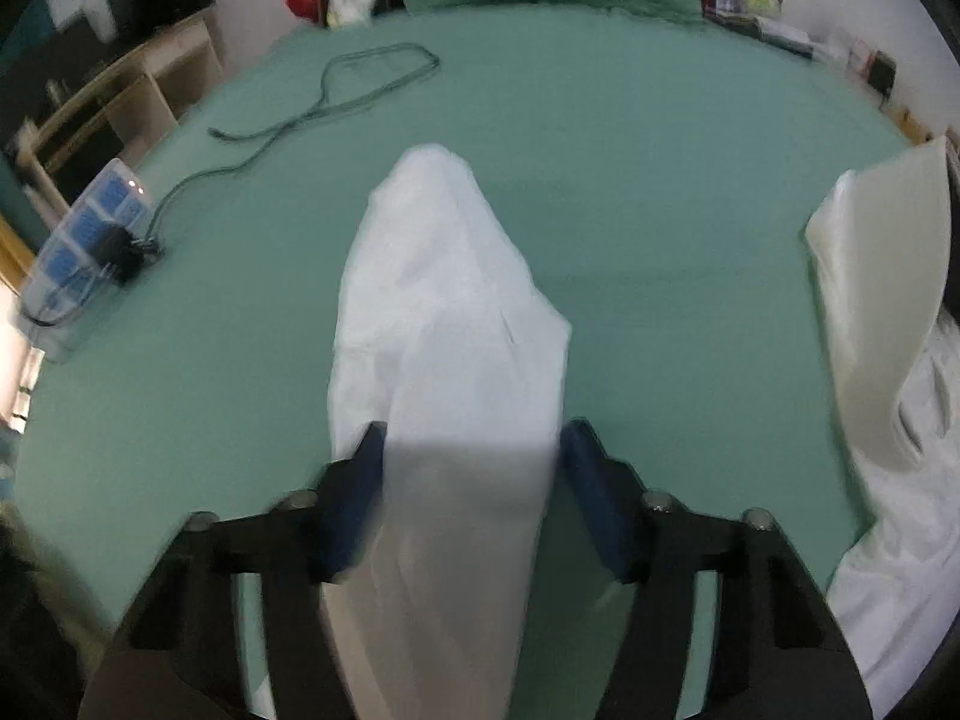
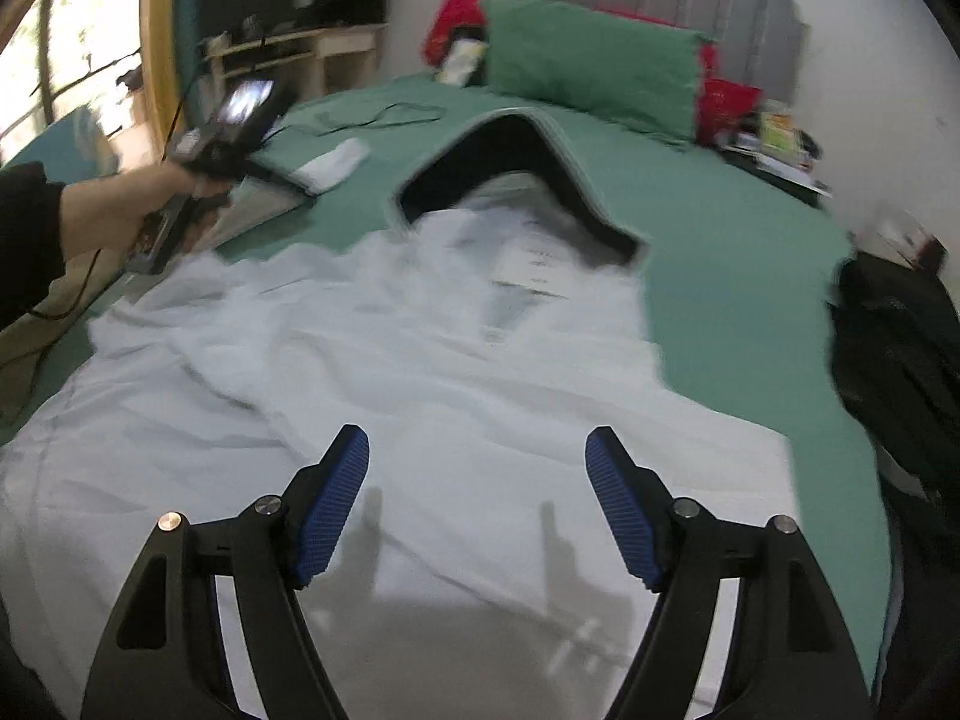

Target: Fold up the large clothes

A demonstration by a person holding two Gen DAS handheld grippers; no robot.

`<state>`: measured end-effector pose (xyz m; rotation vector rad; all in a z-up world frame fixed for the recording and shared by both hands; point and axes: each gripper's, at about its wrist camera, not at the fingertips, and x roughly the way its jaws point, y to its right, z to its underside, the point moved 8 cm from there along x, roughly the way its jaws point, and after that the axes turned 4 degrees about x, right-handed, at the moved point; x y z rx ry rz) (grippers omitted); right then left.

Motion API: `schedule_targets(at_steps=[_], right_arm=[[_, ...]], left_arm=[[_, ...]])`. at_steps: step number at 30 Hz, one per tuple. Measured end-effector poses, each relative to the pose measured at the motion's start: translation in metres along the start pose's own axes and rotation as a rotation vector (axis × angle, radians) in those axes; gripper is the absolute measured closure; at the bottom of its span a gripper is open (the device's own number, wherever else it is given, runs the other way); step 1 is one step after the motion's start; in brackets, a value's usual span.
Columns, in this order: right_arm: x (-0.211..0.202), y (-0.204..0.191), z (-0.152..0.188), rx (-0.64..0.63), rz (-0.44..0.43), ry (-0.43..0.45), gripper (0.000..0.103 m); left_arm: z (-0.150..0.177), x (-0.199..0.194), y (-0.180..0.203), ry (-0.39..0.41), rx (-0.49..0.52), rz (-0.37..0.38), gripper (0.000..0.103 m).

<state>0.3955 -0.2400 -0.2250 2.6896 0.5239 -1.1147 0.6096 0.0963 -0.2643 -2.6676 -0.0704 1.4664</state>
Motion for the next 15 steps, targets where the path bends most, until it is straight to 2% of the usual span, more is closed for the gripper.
schedule_targets(at_steps=[2, 5, 10, 13, 15], right_arm=[[0.001, 0.015, 0.001, 0.030, 0.000, 0.003, 0.028], [-0.003, 0.034, 0.002, 0.053, -0.004, 0.008, 0.028], [-0.017, 0.071, 0.003, 0.174, -0.026, 0.039, 0.028], [-0.024, 0.087, 0.003, 0.238, -0.009, 0.057, 0.028], [-0.029, 0.099, 0.004, 0.308, -0.035, 0.063, 0.028]], left_arm=[[-0.001, 0.000, -0.007, -0.019, -0.047, -0.015, 0.099], [-0.001, -0.022, -0.019, 0.008, -0.139, -0.029, 0.099], [-0.013, -0.099, -0.020, 0.136, -0.164, -0.049, 0.100], [-0.022, -0.152, -0.011, 0.191, -0.175, -0.015, 0.099], [-0.030, -0.186, -0.001, 0.234, -0.176, 0.011, 0.099]])
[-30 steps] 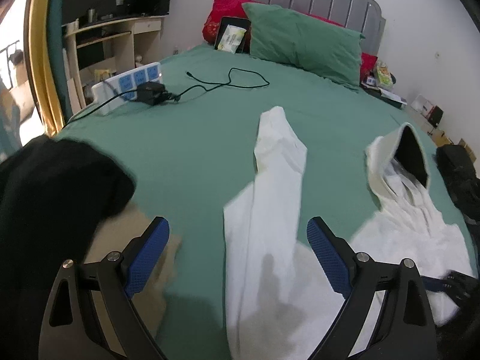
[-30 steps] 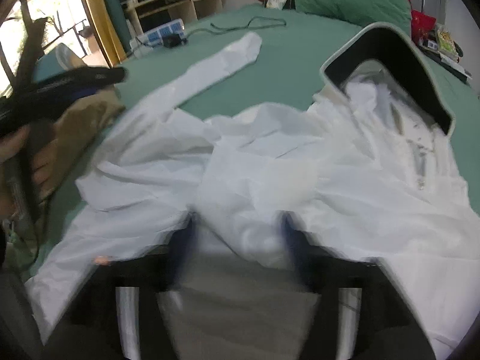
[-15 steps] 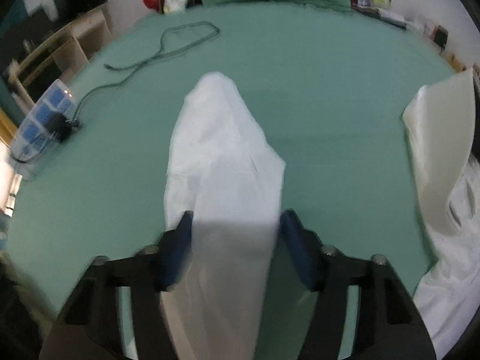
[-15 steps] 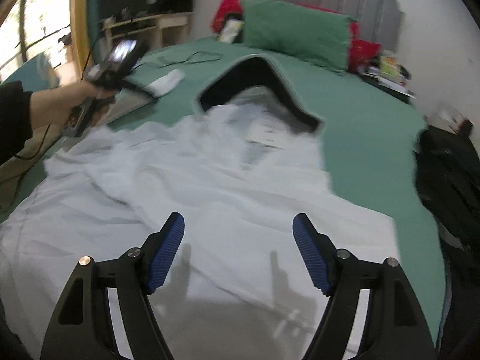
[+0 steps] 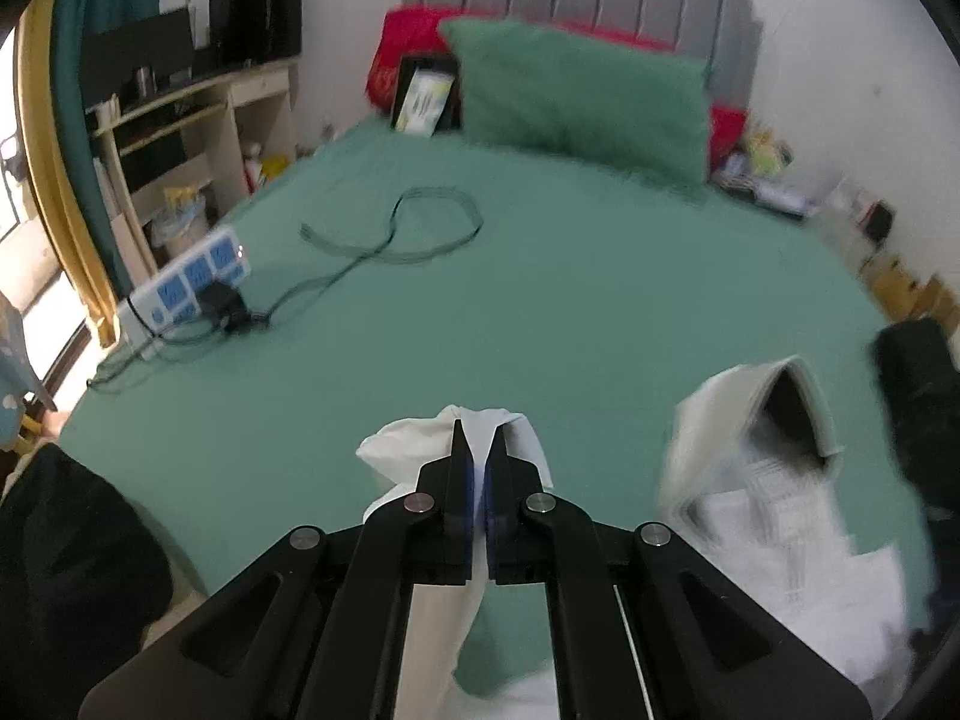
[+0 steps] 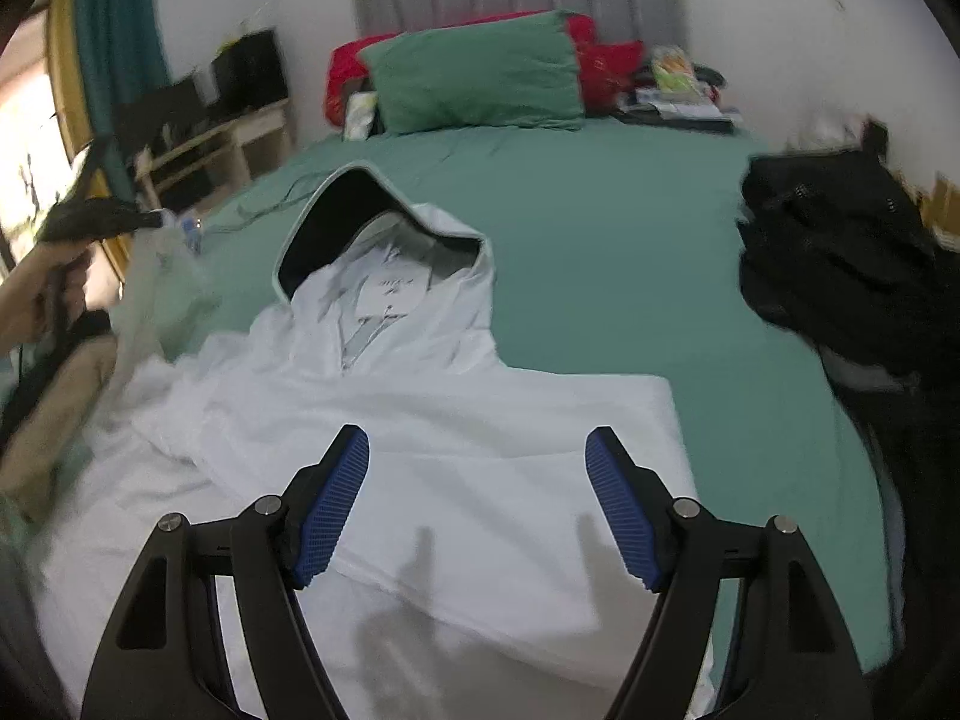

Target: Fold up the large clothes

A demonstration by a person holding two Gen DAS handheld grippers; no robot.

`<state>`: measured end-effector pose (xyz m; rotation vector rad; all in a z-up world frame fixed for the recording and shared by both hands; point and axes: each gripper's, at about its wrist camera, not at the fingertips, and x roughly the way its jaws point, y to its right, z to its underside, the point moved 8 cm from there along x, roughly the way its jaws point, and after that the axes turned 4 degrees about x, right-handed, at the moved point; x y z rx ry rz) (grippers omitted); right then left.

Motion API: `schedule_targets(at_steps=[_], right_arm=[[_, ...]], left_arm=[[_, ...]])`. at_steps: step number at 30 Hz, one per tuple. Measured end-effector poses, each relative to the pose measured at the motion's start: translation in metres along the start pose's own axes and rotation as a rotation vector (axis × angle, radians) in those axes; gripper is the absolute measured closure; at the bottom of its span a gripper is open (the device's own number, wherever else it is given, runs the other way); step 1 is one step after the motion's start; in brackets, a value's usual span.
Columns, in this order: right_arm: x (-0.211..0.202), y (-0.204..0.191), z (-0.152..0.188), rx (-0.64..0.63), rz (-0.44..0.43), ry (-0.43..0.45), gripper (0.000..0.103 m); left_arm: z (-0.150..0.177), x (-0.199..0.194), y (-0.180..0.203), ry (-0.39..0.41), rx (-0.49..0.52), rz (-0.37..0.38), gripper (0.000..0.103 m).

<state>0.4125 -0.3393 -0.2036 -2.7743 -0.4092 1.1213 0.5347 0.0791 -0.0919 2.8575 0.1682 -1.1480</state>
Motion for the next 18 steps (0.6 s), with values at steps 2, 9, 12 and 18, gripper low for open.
schedule_targets(at_steps=[2, 9, 12, 18], right_arm=[[-0.006, 0.006, -0.002, 0.042, -0.020, 0.009, 0.028], [-0.028, 0.027, 0.002, 0.124, -0.072, 0.028, 0.028], [-0.036, 0.041, 0.004, 0.159, -0.073, 0.038, 0.028], [-0.055, 0.071, 0.002, 0.291, -0.141, 0.061, 0.028]], left_arm=[[-0.013, -0.038, 0.022, 0.048, 0.007, 0.033, 0.099], [-0.018, -0.121, 0.123, 0.143, 0.075, 0.149, 0.099], [-0.003, -0.132, 0.168, 0.137, 0.124, 0.185, 0.099], [0.072, -0.110, 0.268, -0.035, 0.196, 0.309, 0.091]])
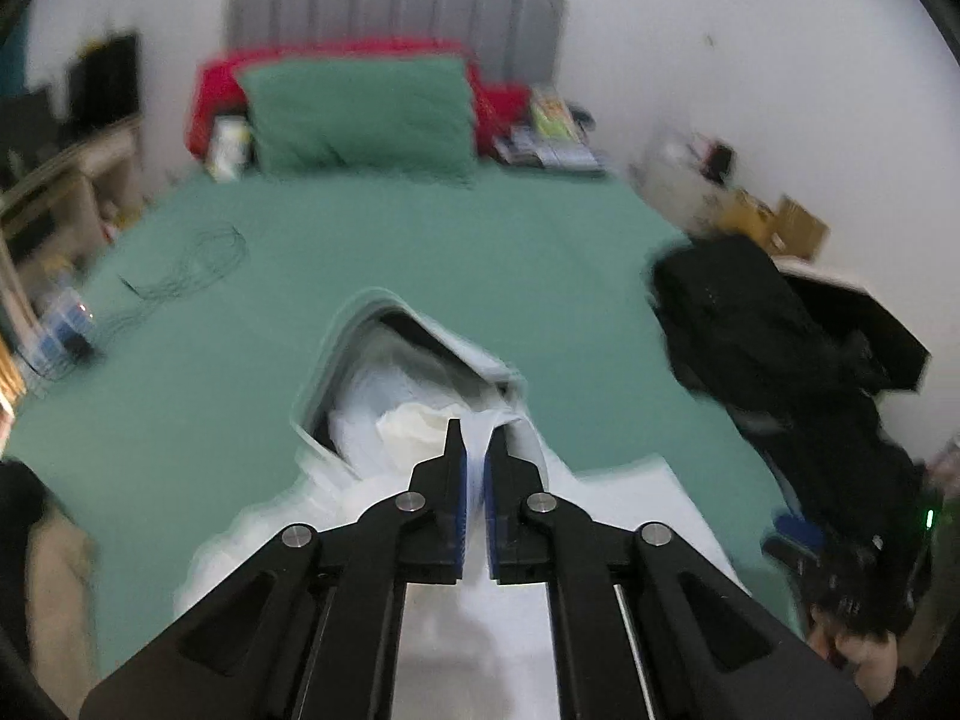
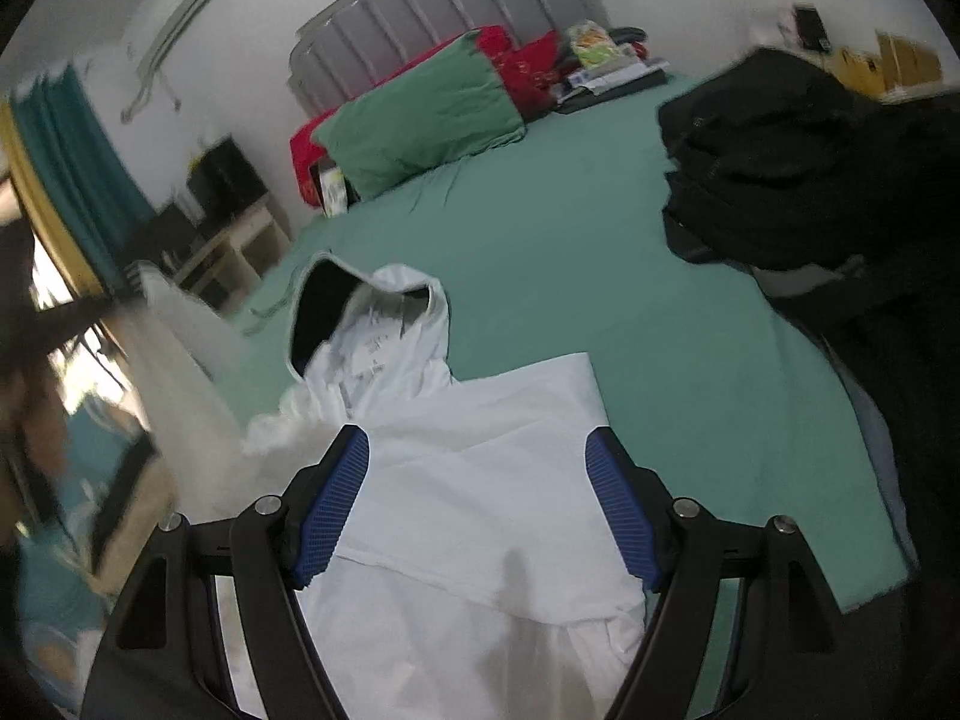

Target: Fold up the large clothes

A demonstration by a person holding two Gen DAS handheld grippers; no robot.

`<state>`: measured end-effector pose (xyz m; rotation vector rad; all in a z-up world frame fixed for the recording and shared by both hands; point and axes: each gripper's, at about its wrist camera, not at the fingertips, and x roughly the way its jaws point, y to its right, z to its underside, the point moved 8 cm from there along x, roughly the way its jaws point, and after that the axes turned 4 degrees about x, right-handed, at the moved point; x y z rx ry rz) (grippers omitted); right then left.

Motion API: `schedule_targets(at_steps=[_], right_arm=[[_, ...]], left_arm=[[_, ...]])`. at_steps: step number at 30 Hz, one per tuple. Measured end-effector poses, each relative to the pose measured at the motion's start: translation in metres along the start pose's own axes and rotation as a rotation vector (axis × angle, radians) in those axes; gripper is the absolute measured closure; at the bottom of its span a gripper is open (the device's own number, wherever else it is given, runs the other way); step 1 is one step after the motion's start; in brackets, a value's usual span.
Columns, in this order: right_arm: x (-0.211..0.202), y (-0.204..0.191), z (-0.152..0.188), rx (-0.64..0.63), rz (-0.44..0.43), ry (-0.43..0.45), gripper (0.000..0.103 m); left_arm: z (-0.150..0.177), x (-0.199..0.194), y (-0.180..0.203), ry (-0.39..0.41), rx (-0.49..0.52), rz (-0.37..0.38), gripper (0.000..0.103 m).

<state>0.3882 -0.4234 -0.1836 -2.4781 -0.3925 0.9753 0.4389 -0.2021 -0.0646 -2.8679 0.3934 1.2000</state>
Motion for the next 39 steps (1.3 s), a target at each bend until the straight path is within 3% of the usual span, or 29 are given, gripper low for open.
schedule_targets(at_steps=[1, 2, 4, 7, 9, 16, 18, 21, 24, 25, 27, 28, 29, 31, 33, 36, 38, 39], right_arm=[[-0.003, 0.003, -0.002, 0.017, -0.006, 0.007, 0.028], [-0.005, 0.007, -0.004, 0.032, -0.009, 0.011, 0.028], [-0.008, 0.014, -0.008, 0.049, -0.003, 0.015, 0.028], [-0.007, 0.019, -0.010, 0.072, -0.008, 0.016, 0.028], [0.001, 0.018, -0.007, 0.070, -0.009, -0.002, 0.028], [0.055, -0.011, 0.019, -0.004, -0.001, -0.110, 0.029], [0.074, -0.027, 0.026, -0.034, -0.005, -0.152, 0.032], [0.102, -0.050, 0.032, -0.099, 0.010, -0.204, 0.034], [0.131, -0.059, 0.037, -0.096, 0.001, -0.257, 0.036], [0.138, -0.059, 0.040, -0.087, -0.006, -0.266, 0.040], [0.155, -0.056, 0.046, -0.076, -0.028, -0.298, 0.076], [0.159, -0.055, 0.048, -0.071, -0.023, -0.305, 0.094], [0.160, -0.053, 0.048, -0.070, -0.017, -0.301, 0.094], [0.150, -0.059, 0.040, -0.101, -0.007, -0.255, 0.094], [0.125, -0.075, 0.015, -0.171, -0.008, -0.145, 0.094], [0.086, -0.093, -0.015, -0.298, 0.042, 0.005, 0.093], [0.076, -0.088, -0.016, -0.368, 0.113, 0.025, 0.082], [0.074, -0.074, -0.005, -0.394, 0.170, -0.010, 0.076]], left_arm=[[0.016, 0.011, 0.016, -0.048, -0.005, 0.060, 0.074], [0.031, 0.017, 0.029, -0.077, -0.018, 0.112, 0.050], [0.051, 0.020, 0.043, -0.100, -0.022, 0.157, 0.037], [0.073, 0.015, 0.038, -0.124, 0.003, 0.162, 0.037], [0.082, 0.005, 0.012, -0.112, -0.006, 0.132, 0.037], [0.115, -0.007, -0.156, -0.123, -0.095, -0.179, 0.037], [0.129, -0.002, -0.197, -0.135, -0.138, -0.225, 0.037], [0.154, 0.024, -0.247, -0.181, -0.189, -0.240, 0.037], [0.171, 0.055, -0.271, -0.233, -0.242, -0.170, 0.037], [0.176, 0.066, -0.274, -0.247, -0.250, -0.125, 0.037], [0.180, 0.078, -0.276, -0.229, -0.229, -0.078, 0.037], [0.179, 0.080, -0.274, -0.186, -0.188, -0.079, 0.044], [0.176, 0.084, -0.275, -0.174, -0.138, -0.097, 0.071], [0.170, 0.090, -0.277, -0.200, -0.113, -0.108, 0.103], [0.164, 0.087, -0.282, -0.176, -0.143, -0.085, 0.103], [0.165, 0.076, -0.294, -0.126, -0.152, -0.155, 0.103], [0.170, 0.073, -0.304, -0.118, -0.174, -0.207, 0.103], [0.170, 0.072, -0.309, -0.103, -0.183, -0.227, 0.103]])
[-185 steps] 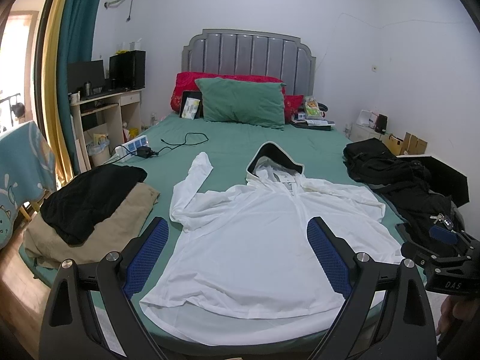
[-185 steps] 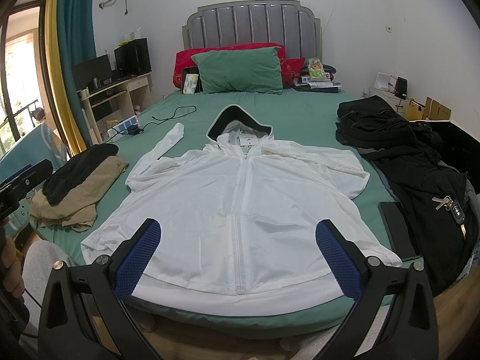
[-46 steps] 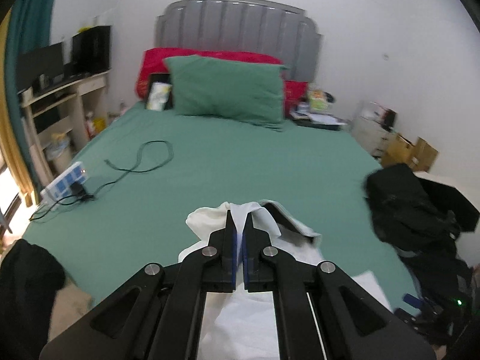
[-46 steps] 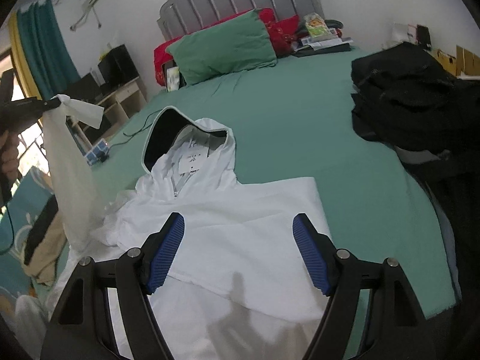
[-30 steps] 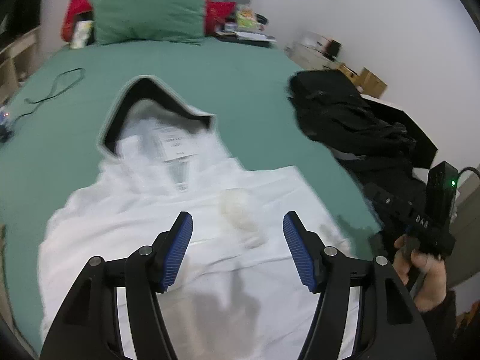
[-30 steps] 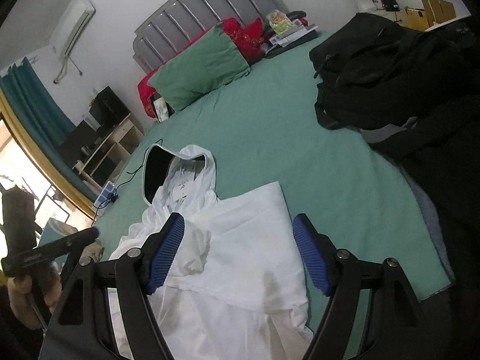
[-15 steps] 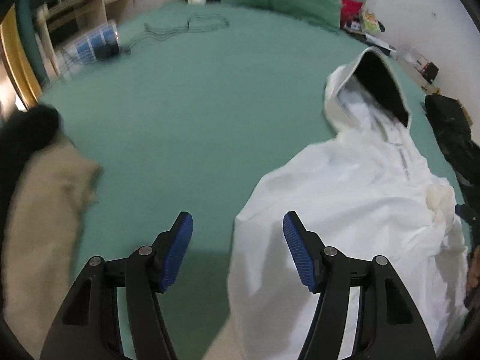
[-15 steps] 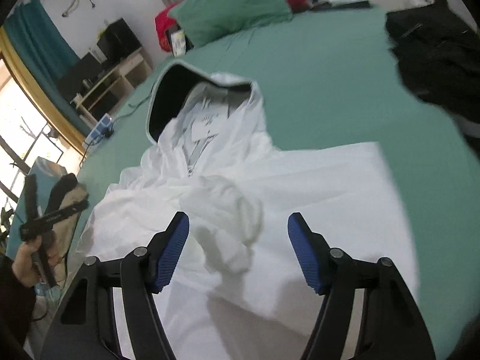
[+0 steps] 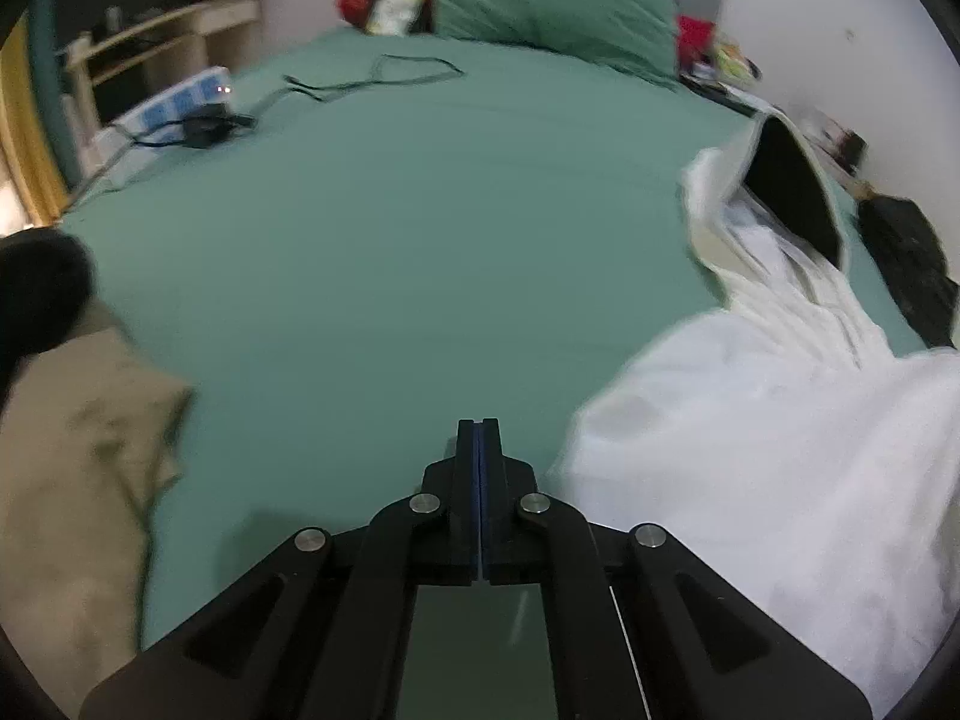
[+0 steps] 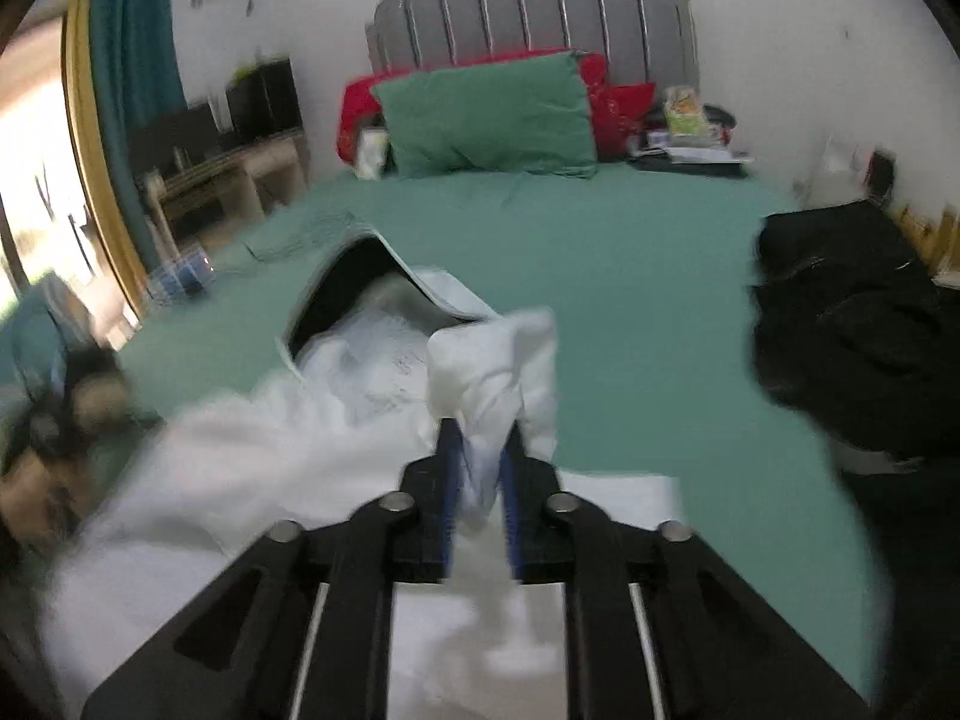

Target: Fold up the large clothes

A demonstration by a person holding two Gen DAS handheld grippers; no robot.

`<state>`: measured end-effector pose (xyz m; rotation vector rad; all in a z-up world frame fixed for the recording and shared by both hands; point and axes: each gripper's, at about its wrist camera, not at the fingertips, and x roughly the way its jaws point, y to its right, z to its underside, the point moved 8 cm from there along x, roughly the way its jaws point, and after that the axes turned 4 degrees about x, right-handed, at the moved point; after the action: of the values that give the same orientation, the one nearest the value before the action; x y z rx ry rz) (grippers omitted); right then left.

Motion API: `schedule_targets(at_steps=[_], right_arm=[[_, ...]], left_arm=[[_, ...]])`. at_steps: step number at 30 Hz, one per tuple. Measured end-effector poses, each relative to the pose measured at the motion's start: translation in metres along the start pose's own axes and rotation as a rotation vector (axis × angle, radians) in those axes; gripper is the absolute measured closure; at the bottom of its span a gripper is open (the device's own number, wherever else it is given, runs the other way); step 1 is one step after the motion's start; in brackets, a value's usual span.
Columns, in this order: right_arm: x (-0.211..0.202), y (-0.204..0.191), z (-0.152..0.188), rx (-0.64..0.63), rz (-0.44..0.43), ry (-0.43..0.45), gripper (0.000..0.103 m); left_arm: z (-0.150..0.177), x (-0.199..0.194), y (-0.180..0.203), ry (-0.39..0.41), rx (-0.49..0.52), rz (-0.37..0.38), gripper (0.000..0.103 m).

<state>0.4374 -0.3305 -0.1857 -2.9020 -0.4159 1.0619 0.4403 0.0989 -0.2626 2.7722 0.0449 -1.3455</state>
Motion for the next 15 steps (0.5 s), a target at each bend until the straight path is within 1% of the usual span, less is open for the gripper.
schedule_targets(at_steps=[1, 2, 3, 5, 6, 7, 9, 10, 11, 12, 13, 15], right_arm=[[0.004, 0.008, 0.019, 0.001, 0.029, -0.063, 0.061], [0.009, 0.019, 0.042, 0.026, 0.061, -0.143, 0.052], [0.011, 0.028, 0.062, 0.064, 0.088, -0.198, 0.051], [0.011, 0.045, 0.102, 0.164, 0.114, -0.284, 0.050], [0.008, 0.050, 0.111, 0.191, 0.127, -0.294, 0.050], [0.002, 0.054, 0.115, 0.219, 0.138, -0.286, 0.050], [-0.011, 0.059, 0.108, 0.266, 0.136, -0.234, 0.050], [-0.017, 0.062, 0.101, 0.292, 0.126, -0.203, 0.050], [-0.020, 0.062, 0.093, 0.314, 0.104, -0.173, 0.050], [-0.021, 0.062, 0.084, 0.328, 0.078, -0.154, 0.050], [-0.020, 0.060, 0.075, 0.336, 0.056, -0.146, 0.050], [-0.015, 0.061, 0.057, 0.347, 0.043, -0.132, 0.050]], left_arm=[[0.000, 0.001, -0.006, 0.003, -0.017, -0.011, 0.103], [0.000, 0.002, -0.010, -0.005, -0.034, -0.010, 0.103], [0.002, 0.004, -0.014, -0.028, -0.058, -0.002, 0.103], [0.005, 0.003, -0.014, -0.074, -0.102, 0.026, 0.102], [0.006, -0.002, -0.011, -0.079, -0.098, 0.050, 0.102], [0.006, -0.009, -0.004, -0.072, -0.086, 0.077, 0.102], [0.006, -0.020, 0.007, -0.057, -0.050, 0.102, 0.094], [0.008, -0.027, 0.016, -0.058, -0.021, 0.124, 0.081], [0.011, -0.031, 0.023, -0.064, -0.004, 0.144, 0.062], [0.018, -0.032, 0.032, -0.081, 0.012, 0.170, 0.055], [0.023, -0.030, 0.036, -0.102, 0.023, 0.182, 0.051], [0.036, -0.018, 0.042, -0.168, 0.044, 0.184, 0.051]])
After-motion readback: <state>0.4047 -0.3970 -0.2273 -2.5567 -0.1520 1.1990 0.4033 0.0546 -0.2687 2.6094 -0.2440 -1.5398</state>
